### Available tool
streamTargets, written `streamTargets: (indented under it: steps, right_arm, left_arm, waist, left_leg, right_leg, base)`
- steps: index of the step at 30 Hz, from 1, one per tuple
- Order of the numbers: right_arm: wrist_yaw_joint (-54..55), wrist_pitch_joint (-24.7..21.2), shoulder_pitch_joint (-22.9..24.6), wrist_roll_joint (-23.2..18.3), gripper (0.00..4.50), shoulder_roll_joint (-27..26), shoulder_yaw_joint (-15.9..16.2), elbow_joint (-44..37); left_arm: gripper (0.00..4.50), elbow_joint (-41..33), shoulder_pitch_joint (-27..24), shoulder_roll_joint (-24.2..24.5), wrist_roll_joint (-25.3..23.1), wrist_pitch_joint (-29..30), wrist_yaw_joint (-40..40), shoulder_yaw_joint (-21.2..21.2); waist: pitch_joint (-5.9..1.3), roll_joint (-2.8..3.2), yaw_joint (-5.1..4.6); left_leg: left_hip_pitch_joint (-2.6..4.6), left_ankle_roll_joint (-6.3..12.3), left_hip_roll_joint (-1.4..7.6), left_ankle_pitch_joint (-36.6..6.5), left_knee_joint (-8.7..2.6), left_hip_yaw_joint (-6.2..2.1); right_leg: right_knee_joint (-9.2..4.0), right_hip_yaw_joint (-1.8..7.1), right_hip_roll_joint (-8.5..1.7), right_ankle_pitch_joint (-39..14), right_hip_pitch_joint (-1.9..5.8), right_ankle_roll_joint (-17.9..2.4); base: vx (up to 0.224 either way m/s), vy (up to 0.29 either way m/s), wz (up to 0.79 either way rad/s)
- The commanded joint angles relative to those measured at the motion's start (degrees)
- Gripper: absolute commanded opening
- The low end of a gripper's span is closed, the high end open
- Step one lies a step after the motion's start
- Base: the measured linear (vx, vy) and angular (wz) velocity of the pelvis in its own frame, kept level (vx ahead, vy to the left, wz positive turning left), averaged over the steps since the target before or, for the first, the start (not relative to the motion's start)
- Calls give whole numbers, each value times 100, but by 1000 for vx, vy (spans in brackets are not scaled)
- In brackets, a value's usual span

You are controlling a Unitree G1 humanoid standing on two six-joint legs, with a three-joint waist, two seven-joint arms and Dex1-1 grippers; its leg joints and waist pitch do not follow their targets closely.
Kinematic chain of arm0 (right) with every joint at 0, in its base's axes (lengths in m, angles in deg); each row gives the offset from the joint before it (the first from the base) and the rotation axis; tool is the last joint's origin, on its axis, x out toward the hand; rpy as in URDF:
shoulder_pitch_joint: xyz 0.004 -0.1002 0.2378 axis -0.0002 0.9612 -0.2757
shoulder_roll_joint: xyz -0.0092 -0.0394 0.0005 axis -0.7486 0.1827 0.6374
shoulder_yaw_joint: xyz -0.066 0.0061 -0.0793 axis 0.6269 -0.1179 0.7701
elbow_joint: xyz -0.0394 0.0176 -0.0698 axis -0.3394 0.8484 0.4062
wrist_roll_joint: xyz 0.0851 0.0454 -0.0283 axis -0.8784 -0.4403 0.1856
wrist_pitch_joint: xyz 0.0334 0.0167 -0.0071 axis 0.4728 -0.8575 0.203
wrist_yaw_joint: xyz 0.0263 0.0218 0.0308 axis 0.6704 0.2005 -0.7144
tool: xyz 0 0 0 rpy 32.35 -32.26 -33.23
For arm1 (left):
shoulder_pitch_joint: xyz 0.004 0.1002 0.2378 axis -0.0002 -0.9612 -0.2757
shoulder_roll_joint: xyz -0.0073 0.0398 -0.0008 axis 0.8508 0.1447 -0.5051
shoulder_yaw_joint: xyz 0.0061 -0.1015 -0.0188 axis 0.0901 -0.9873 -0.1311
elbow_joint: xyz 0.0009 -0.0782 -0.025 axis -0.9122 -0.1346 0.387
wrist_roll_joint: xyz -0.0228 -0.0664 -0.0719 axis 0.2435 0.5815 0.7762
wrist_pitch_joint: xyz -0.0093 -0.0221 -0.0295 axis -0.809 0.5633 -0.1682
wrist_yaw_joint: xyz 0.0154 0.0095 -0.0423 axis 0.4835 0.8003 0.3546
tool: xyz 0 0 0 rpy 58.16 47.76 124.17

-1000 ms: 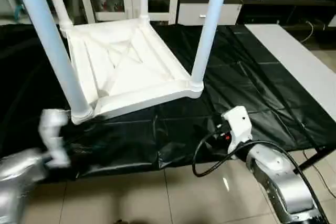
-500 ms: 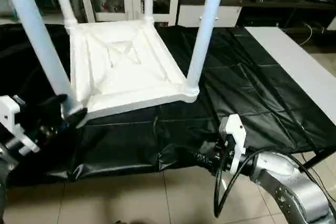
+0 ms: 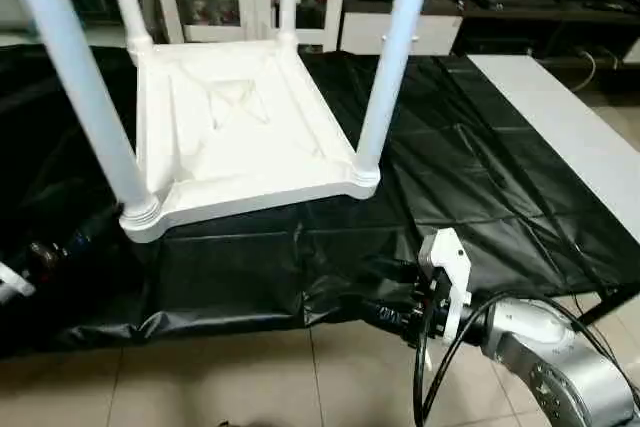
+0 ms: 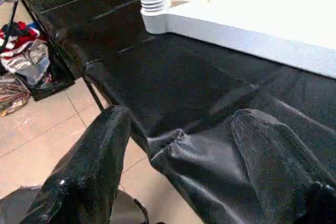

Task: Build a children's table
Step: Rotate table base

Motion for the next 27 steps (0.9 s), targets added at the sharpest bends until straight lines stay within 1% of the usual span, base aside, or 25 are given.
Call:
streamTargets:
  steps: [1, 3, 4, 5, 6, 7, 8, 9, 10, 11, 12, 13, 16, 17, 18, 19, 21, 22, 24, 26, 27]
  right_arm:
    - [-9, -8, -112, 1, 335, 26, -32, -24]
    - [-7, 18, -142, 15, 335, 14, -5, 3]
    - [-6, 30, -152, 27, 335, 6, 5, 13]
    - [-5, 31, -155, 29, 335, 4, 7, 14]
    - [-1, 39, -162, 43, 335, -6, 16, 19]
    - [6, 48, -167, 57, 335, -15, 25, 22]
    - [15, 55, -166, 69, 335, -24, 35, 15]
    - [24, 59, -165, 77, 335, -31, 43, 8]
    - [33, 57, -168, 82, 335, -37, 52, 3]
    - [47, 61, -169, 91, 335, -44, 62, -9]
    - [51, 63, -169, 95, 335, -46, 64, -14]
    - [72, 73, -155, 98, 335, -56, 68, -33]
    - [96, 106, -131, 117, 335, -63, 77, -44]
    - [97, 111, -131, 124, 335, -67, 78, -43]
    - [99, 116, -137, 135, 335, -76, 73, -42]
    - [96, 117, -137, 131, 335, -73, 60, -47]
    - [89, 121, -142, 121, 335, -63, 33, -51]
    - [87, 123, -147, 115, 335, -58, 23, -50]
    - [88, 126, -159, 100, 335, -49, -7, -53]
    - [76, 151, -178, 88, 335, -30, -51, -25]
    - [63, 170, -197, 82, 335, -17, -83, 7]
  left_arm:
    - [447, 24, 179, -57, -127, -72, 167, 50]
    - [447, 43, 365, -141, -262, -160, 351, 210]
    - [447, 49, 462, -197, -336, -198, 433, 278]
    - [447, 41, 484, -212, -340, -188, 444, 296]
    - [447, 48, 568, -251, -435, -153, 590, 368]
    - [447, 46, 655, -300, -531, -157, 702, 455]
    - [447, -26, 736, -374, -539, -12, 796, 558]
    - [447, -70, 801, -427, -565, 99, 894, 645]
    - [447, -48, 860, -443, -686, 142, 1058, 727]
    - [447, -13, 923, -469, -785, 149, 1162, 809]
    - [447, -4, 942, -479, -806, 147, 1179, 831]
    - [447, 37, 1022, -537, -1015, 139, 1306, 1001]
    - [447, 52, 1147, -735, -1271, 194, 1373, 1375]
    - [447, 61, 1170, -768, -1319, 202, 1412, 1430]
    - [447, -48, 1192, -882, -1238, 333, 1368, 1582]
    - [447, -150, 1184, -947, -1178, 396, 1286, 1687]
    - [447, -360, 1145, -1014, -1032, 574, 1102, 1881]
    - [447, -456, 1125, -1035, -962, 675, 1010, 1961]
    - [447, -698, 1078, -1091, -853, 841, 773, 2202]
    - [447, -896, 1114, -1188, -776, 1123, 503, 2567]
    - [447, -882, 1240, -1333, -833, 1216, 354, 2855]
  waist:
    - [-254, 140, 9]
    - [-250, 141, 16]
    - [-249, 152, 32]
    - [-250, 158, 36]
    - [-240, 152, 35]
    - [-246, 140, 41]
    - [-260, 130, 49]
    - [-263, 125, 60]
    - [-270, 154, 55]
    - [-274, 141, 57]
    - [-281, 151, 59]
    - [-285, 152, 60]
    - [-287, 159, 72]
    - [-292, 161, 76]
    - [-295, 171, 83]
    - [-302, 161, 81]
    - [-304, 158, 88]
    - [-312, 161, 95]
    - [-304, 158, 95]
    - [-308, 149, 95]
    - [-293, 130, 86]
  left_leg:
    - [17, -51, 111, -1736, -500, -13]
    - [24, -76, 117, -1784, -508, -16]
    - [41, -105, 114, -1854, -507, -16]
    - [43, -126, 117, -1882, -509, -21]
    - [29, -160, 117, -1982, -523, -30]
    - [37, -173, 115, -2015, -521, -34]
    - [47, -191, 115, -2019, -514, -38]
    - [38, -192, 111, -1967, -511, -38]
    - [41, -198, 112, -1947, -508, -36]
    - [40, -189, 110, -1905, -501, -37]
    - [22, -180, 103, -1829, -499, -40]
    - [26, -167, 101, -1780, -494, -35]
    - [39, -170, 110, -1742, -492, -34]
    - [34, -172, 108, -1724, -486, -35]
    - [33, -172, 103, -1727, -483, -34]
    - [21, -175, 104, -1694, -485, -35]
    - [17, -173, 105, -1647, -480, -33]
    - [15, -170, 107, -1550, -472, -25]
    - [0, -147, 103, -1497, -472, -19]
    - [3, -131, 105, -1480, -467, -14]
    - [-10, -115, 102, -1473, -470, -8]
  right_leg:
    - [-383, 240, -236, -1231, 213, -958]
    - [-401, 239, -242, -1327, 210, -932]
    - [-412, 241, -247, -1415, 199, -902]
    - [-412, 241, -253, -1443, 203, -891]
    - [-421, 239, -254, -1558, 215, -843]
    - [-429, 238, -258, -1615, 219, -812]
    - [-423, 242, -262, -1627, 217, -787]
    - [-419, 247, -266, -1584, 222, -794]
    - [-423, 246, -254, -1506, 219, -813]
    - [-415, 243, -251, -1440, 223, -819]
    - [-401, 242, -247, -1330, 242, -833]
    - [-404, 240, -242, -1278, 241, -836]
    - [-401, 239, -245, -1227, 235, -871]
    - [-393, 238, -244, -1185, 240, -883]
    - [-390, 237, -244, -1145, 240, -897]
    - [-380, 236, -250, -1091, 254, -920]
    - [-374, 236, -249, -1009, 253, -952]
    - [-351, 238, -251, -864, 256, -1022]
    - [-349, 236, -245, -801, 262, -1069]
    - [-347, 237, -252, -845, 269, -1076]
    - [-358, 239, -249, -909, 271, -1069]
  base:
    - [0, 0, 0]
    - [0, 0, 0]
    - [0, 0, 0]
    - [0, 0, 0]
    - [0, 0, 0]
    - [0, 0, 0]
    - [0, 0, 0]
    - [0, 0, 0]
    - [0, 0, 0]
    - [0, 0, 0]
    - [0, 0, 0]
    - [0, 0, 0]
    - [0, 0, 0]
    - [0, 0, 0]
    - [0, 0, 0]
    - [0, 0, 0]
    - [0, 0, 0]
    - [0, 0, 0]
    - [0, 0, 0]
    - [0, 0, 0]
    - [0, 0, 0]
